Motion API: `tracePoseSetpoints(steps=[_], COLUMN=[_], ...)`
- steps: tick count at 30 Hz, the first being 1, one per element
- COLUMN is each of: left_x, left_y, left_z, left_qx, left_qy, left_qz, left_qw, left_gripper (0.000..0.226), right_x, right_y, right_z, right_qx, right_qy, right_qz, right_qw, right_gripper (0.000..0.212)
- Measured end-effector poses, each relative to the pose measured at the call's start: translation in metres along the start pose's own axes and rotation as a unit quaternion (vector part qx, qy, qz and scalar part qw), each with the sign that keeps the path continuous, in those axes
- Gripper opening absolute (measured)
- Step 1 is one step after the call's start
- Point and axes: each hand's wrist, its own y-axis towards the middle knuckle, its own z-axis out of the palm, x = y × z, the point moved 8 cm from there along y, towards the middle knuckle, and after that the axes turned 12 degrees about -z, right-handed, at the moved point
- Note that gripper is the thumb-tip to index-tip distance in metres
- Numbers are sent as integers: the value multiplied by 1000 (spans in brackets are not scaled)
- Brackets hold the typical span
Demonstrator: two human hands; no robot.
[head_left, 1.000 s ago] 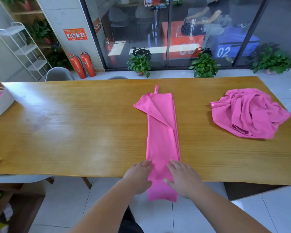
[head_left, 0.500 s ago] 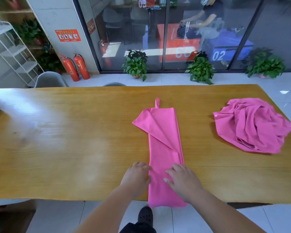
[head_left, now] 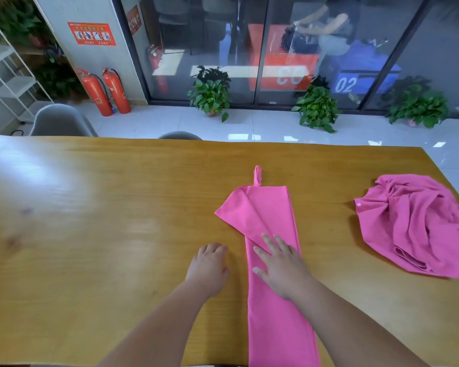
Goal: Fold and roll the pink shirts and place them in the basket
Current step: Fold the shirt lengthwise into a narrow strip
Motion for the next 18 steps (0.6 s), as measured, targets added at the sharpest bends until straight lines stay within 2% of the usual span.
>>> tracePoseSetpoints(steps=[5, 8, 9, 11, 12, 14, 16, 17, 18], left_x=[6, 4, 3, 4, 4, 3, -1, -4, -8], left_y=[10, 18, 21, 28, 31, 38, 45, 48, 53], left_z=[1, -1, -2, -3, -4, -6, -9, -10, -11], left_qx=[-9, -19, -23, -32, -37, -46, -56, -61, -65], left_qy=[3, 6, 5, -1, -6, -21, -38, -44, -46], left_qz=[0, 4, 2, -4, -8, -19, -34, -39, -43], left_qw=[1000, 1000, 1000, 999, 999, 999, 997, 996, 996], left_gripper=[58, 58, 57, 55, 55, 54, 52, 52, 51], right_x=[1, -4, -8, -29, -47, -92, -120, -128, -134], right_y=[17, 24, 26, 24, 19, 6, 2, 6, 11], right_z=[8, 3, -2, -18, -26, -24, -4, 2, 5], right_qx=[10, -14, -39, -132, -191, -284, -280, -264, -245], right_qy=[-19, -12, 12, 144, 239, 423, 557, 588, 600], right_qz=[-11, -20, -29, -6, 43, 174, 270, 283, 284], right_qw=[1000, 1000, 999, 981, 951, 843, 733, 710, 707], right_gripper=[67, 72, 73, 68, 62, 46, 36, 35, 35])
